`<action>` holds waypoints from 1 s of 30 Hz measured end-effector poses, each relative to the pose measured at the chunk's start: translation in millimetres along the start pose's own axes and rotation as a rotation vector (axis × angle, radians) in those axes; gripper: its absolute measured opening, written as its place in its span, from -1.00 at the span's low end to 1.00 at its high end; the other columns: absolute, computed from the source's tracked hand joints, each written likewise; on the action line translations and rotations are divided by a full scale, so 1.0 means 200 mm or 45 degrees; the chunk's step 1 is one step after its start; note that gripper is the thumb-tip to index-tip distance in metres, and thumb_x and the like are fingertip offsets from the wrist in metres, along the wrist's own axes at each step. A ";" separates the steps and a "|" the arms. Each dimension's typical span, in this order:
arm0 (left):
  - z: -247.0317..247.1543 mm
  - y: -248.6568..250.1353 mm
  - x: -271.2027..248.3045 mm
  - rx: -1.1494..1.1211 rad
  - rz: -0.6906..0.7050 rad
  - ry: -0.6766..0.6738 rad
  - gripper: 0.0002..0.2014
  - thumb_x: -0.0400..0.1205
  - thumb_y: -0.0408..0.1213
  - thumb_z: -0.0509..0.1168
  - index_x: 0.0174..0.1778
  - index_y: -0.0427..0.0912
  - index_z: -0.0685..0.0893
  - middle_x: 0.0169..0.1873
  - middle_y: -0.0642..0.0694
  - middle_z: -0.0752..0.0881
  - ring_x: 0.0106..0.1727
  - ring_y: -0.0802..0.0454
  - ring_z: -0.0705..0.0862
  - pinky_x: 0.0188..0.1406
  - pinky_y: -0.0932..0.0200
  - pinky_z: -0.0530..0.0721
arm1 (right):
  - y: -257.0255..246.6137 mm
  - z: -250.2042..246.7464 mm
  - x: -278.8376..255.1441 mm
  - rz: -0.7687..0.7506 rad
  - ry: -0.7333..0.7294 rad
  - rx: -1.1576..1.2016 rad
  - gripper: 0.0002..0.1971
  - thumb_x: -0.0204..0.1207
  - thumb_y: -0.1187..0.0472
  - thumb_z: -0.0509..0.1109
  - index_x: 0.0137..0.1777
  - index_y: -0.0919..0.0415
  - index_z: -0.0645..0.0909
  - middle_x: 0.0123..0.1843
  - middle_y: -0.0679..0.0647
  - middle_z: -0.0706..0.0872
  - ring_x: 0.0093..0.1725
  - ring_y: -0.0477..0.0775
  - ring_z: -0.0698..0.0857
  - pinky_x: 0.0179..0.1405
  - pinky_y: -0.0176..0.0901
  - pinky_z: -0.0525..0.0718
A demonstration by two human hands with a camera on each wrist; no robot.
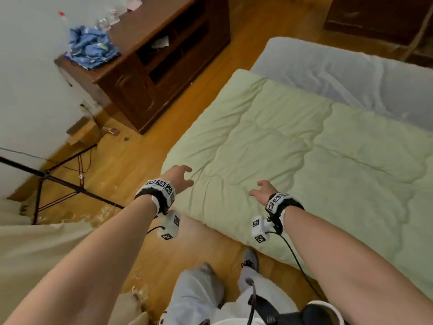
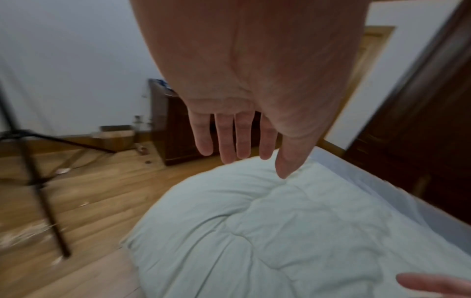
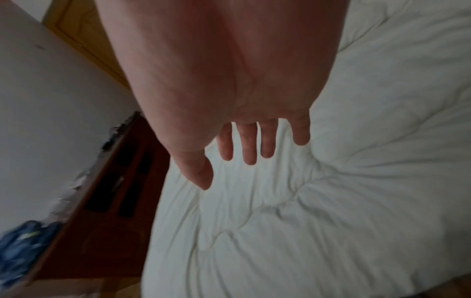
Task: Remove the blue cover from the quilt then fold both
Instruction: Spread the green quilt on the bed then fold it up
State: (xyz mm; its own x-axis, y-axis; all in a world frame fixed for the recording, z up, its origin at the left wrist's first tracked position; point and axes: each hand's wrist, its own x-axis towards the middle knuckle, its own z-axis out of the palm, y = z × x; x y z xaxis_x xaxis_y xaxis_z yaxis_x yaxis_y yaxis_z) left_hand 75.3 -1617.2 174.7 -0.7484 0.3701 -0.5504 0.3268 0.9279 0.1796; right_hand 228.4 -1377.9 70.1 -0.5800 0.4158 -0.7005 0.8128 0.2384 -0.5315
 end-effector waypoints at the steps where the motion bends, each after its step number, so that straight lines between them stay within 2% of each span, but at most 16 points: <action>1: 0.01 0.07 0.11 0.060 0.077 -0.027 -0.49 0.65 -0.08 0.34 0.53 -0.04 0.46 0.43 -0.17 0.53 0.35 -0.17 0.59 0.30 -0.08 0.59 | 0.05 -0.02 0.02 0.048 0.047 0.001 -0.30 0.48 0.03 0.47 0.60 0.12 0.34 0.49 0.17 0.55 0.47 0.24 0.52 0.45 0.03 0.48; 5: 0.18 0.41 0.43 0.287 0.423 -0.176 -0.48 0.64 -0.08 0.34 0.54 0.02 0.45 0.49 -0.16 0.45 0.46 -0.17 0.49 0.37 -0.10 0.53 | 0.31 -0.12 -0.01 0.241 0.295 -0.140 -0.32 0.41 -0.02 0.51 0.55 0.02 0.43 0.52 0.11 0.52 0.53 0.25 0.41 0.47 0.12 0.45; 7: 0.32 0.59 0.51 0.406 0.593 -0.251 -0.48 0.62 -0.07 0.34 0.53 0.05 0.45 0.51 -0.14 0.42 0.48 -0.14 0.46 0.38 -0.09 0.52 | 0.52 -0.12 -0.10 0.404 0.397 -0.214 -0.35 0.41 -0.06 0.49 0.53 -0.06 0.45 0.61 0.06 0.39 0.62 0.21 0.29 0.56 0.20 0.31; 10: 0.57 0.79 0.51 0.542 0.806 -0.379 -0.46 0.60 -0.06 0.36 0.53 0.06 0.45 0.51 -0.11 0.41 0.46 -0.12 0.47 0.38 -0.11 0.53 | 0.89 -0.04 -0.28 0.718 0.300 -0.314 -0.31 0.49 -0.12 0.43 0.61 -0.14 0.31 0.76 0.03 0.02 0.74 0.18 -0.10 0.64 0.39 -0.09; 11: 0.65 0.84 0.49 0.584 0.872 -0.416 -0.45 0.60 -0.06 0.36 0.53 0.06 0.44 0.52 -0.10 0.41 0.47 -0.12 0.46 0.40 -0.12 0.52 | 1.01 0.01 -0.34 0.793 0.259 -0.351 -0.29 0.51 -0.13 0.40 0.64 -0.15 0.25 0.77 0.02 -0.07 0.74 0.18 -0.18 0.63 0.44 -0.17; 13: 0.81 0.92 0.44 0.662 0.979 -0.488 -0.43 0.59 -0.05 0.36 0.55 0.05 0.42 0.54 -0.10 0.38 0.50 -0.12 0.43 0.44 -0.13 0.49 | 1.21 0.10 -0.42 0.878 0.192 -0.382 -0.27 0.53 -0.15 0.35 0.67 -0.16 0.18 0.78 0.02 -0.12 0.74 0.20 -0.22 0.62 0.47 -0.20; 15: 0.98 0.99 0.42 0.737 1.020 -0.512 -0.42 0.60 -0.04 0.35 0.56 0.06 0.39 0.55 -0.09 0.35 0.52 -0.13 0.40 0.43 -0.13 0.49 | 1.37 0.16 -0.44 0.943 0.214 -0.248 -0.28 0.52 -0.20 0.30 0.67 -0.15 0.21 0.77 0.03 -0.02 0.74 0.22 -0.13 0.62 0.46 -0.11; 17: 1.14 1.05 0.40 0.792 1.015 -0.530 -0.40 0.59 -0.04 0.36 0.56 0.06 0.38 0.56 -0.08 0.33 0.52 -0.13 0.40 0.42 -0.12 0.50 | 1.51 0.20 -0.41 1.006 0.291 0.007 -0.30 0.46 -0.29 0.22 0.60 -0.08 0.35 0.69 0.10 0.28 0.67 0.27 0.19 0.58 0.39 0.18; 19: 1.33 1.11 0.40 0.827 1.016 -0.551 -0.38 0.58 -0.01 0.37 0.57 0.07 0.36 0.58 -0.04 0.29 0.53 -0.11 0.37 0.42 -0.13 0.49 | 1.65 0.23 -0.31 1.011 0.407 0.364 -0.24 0.44 -0.36 0.15 0.56 0.07 0.41 0.53 0.18 0.52 0.46 0.30 0.50 0.44 0.20 0.48; 20: 1.44 1.14 0.40 0.851 1.017 -0.552 -0.36 0.57 0.01 0.37 0.58 0.09 0.34 0.60 -0.02 0.26 0.54 -0.10 0.35 0.42 -0.14 0.49 | 1.73 0.25 -0.24 1.018 0.445 0.546 -0.23 0.51 -0.32 0.17 0.60 0.17 0.33 0.52 0.22 0.52 0.43 0.32 0.54 0.40 0.14 0.52; 22: 1.66 1.19 0.42 0.897 1.022 -0.557 -0.27 0.54 0.07 0.39 0.62 0.12 0.26 0.64 0.01 0.18 0.58 -0.09 0.28 0.42 -0.15 0.49 | 1.88 0.28 -0.10 1.034 0.504 0.853 -0.23 0.63 -0.21 0.23 0.66 0.31 0.18 0.57 0.28 0.44 0.48 0.35 0.50 0.42 0.09 0.47; 24: 1.89 1.22 0.44 0.939 1.016 -0.569 -0.13 0.48 0.15 0.44 0.66 0.11 0.17 0.67 0.02 0.08 0.63 -0.11 0.20 0.42 -0.19 0.49 | 2.02 0.33 0.04 0.996 0.602 1.041 -0.26 0.62 -0.16 0.30 0.64 0.30 0.23 0.56 0.25 0.45 0.48 0.31 0.49 0.42 0.02 0.40; 26: 2.09 1.23 0.47 0.980 0.997 -0.576 0.00 0.41 0.22 0.47 0.69 0.05 0.10 0.69 0.01 -0.02 0.67 -0.14 0.11 0.45 -0.25 0.47 | 2.15 0.35 0.15 0.864 0.708 1.159 -0.25 0.49 -0.23 0.41 0.60 0.13 0.36 0.48 0.08 0.54 0.41 0.19 0.54 0.39 -0.07 0.38; 27: 2.18 1.23 0.48 1.006 0.990 -0.572 0.07 0.38 0.26 0.48 0.70 0.00 0.06 0.70 0.00 -0.07 0.68 -0.16 0.06 0.47 -0.29 0.44 | 2.21 0.36 0.20 0.830 0.706 1.220 -0.21 0.38 -0.29 0.48 0.55 0.08 0.44 0.40 0.00 0.59 0.36 0.13 0.57 0.39 -0.08 0.42; 28: 2.26 1.23 0.50 1.041 0.981 -0.561 0.13 0.36 0.29 0.48 0.71 -0.03 -0.01 0.70 -0.02 -0.11 0.70 -0.18 0.00 0.50 -0.32 0.39 | 2.27 0.37 0.23 0.831 0.687 1.321 -0.20 0.26 -0.28 0.58 0.46 0.09 0.53 0.32 -0.06 0.63 0.29 0.08 0.62 0.40 -0.05 0.49; 30: 2.36 1.24 0.51 1.113 0.948 -0.534 0.26 0.31 0.34 0.48 0.71 -0.05 -0.18 0.70 -0.06 -0.18 0.71 -0.22 -0.09 0.54 -0.39 0.29 | 2.34 0.39 0.27 0.828 0.712 1.629 -0.29 0.06 -0.15 0.74 0.19 0.13 0.68 0.14 -0.03 0.77 0.13 0.08 0.73 0.33 0.05 0.66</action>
State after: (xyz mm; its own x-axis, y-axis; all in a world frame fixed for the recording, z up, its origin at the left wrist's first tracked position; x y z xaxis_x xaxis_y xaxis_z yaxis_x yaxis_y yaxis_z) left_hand 351.8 -1371.4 -222.8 -0.0215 0.6044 -0.7964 0.9948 0.0924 0.0433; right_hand 572.6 -1313.3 -253.3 0.1762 0.4814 -0.8586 0.1510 -0.8751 -0.4597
